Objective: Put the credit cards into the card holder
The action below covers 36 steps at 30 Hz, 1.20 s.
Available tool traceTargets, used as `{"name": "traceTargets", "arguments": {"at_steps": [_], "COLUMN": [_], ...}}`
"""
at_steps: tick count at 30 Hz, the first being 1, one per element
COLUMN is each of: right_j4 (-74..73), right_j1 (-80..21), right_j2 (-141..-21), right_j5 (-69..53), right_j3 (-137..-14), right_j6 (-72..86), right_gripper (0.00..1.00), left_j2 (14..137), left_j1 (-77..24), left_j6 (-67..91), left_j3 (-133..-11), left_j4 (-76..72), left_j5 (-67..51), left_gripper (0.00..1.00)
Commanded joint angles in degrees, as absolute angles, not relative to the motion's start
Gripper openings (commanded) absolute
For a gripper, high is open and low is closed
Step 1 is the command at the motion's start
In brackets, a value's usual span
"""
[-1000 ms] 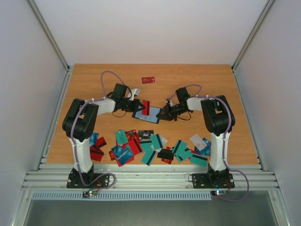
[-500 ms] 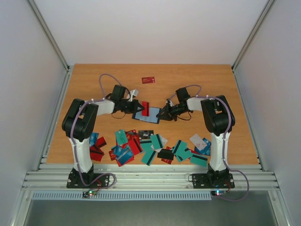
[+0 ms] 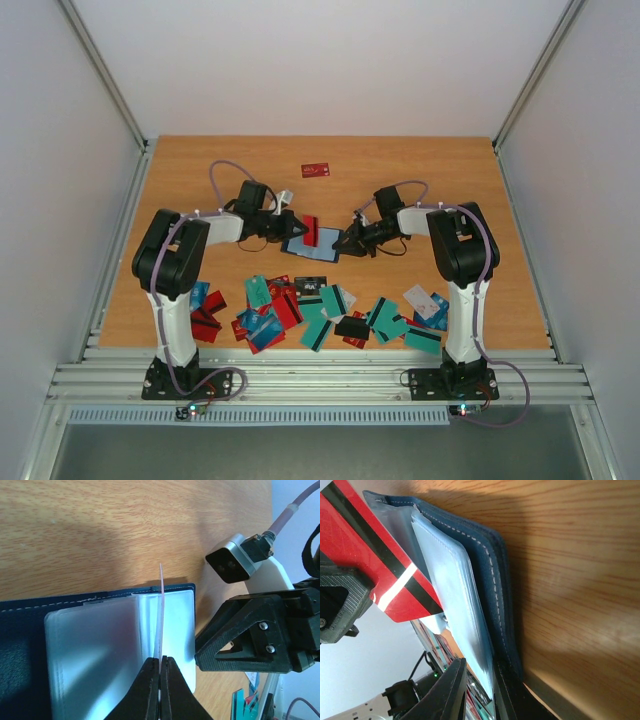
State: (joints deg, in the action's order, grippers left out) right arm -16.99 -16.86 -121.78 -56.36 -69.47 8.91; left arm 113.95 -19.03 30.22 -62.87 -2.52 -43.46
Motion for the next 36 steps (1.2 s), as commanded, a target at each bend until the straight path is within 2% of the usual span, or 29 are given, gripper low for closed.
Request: {"name": "traceTargets", "arguments": {"at_steps": [1,6,14,23,36], "right_j4": [-19.86,-19.86,-20.12,-20.55,-22.04], "right_j1": [-18.27,-18.30,-18.45,-18.80,-18.79], "right_j2": [-126.15,-126.17,-125.82,-125.80,-126.08], "right_j5": [-49.93,-49.84,-49.55,-49.69,-50.62], "right_j3": [-67.06,-66.89,-66.80,-66.62,-67.84], "right_j6": [8.83,8.81,8.87,8.61,7.53], "right_gripper": [0.17,0.17,0.17,0.17,0.17], "left_j2": [116.37,116.19,115.14,117.95,122.46], "left_j1": [-20.13,-20.08,-20.13,-20.08,-20.43], "left_j6": [32.05,34.22,32.21,22.81,21.99], "left_j3": [-60.91,-59.47,-58.98,-64.86,-69.53], "left_j4": [-5.11,-7.57,-2.62,9.84,10.41], "left_j5": [-48.06,-49.93,-48.89,-49.15,-51.77], "left_gripper": [0.00,0.00,0.00,0.00,0.00]}}
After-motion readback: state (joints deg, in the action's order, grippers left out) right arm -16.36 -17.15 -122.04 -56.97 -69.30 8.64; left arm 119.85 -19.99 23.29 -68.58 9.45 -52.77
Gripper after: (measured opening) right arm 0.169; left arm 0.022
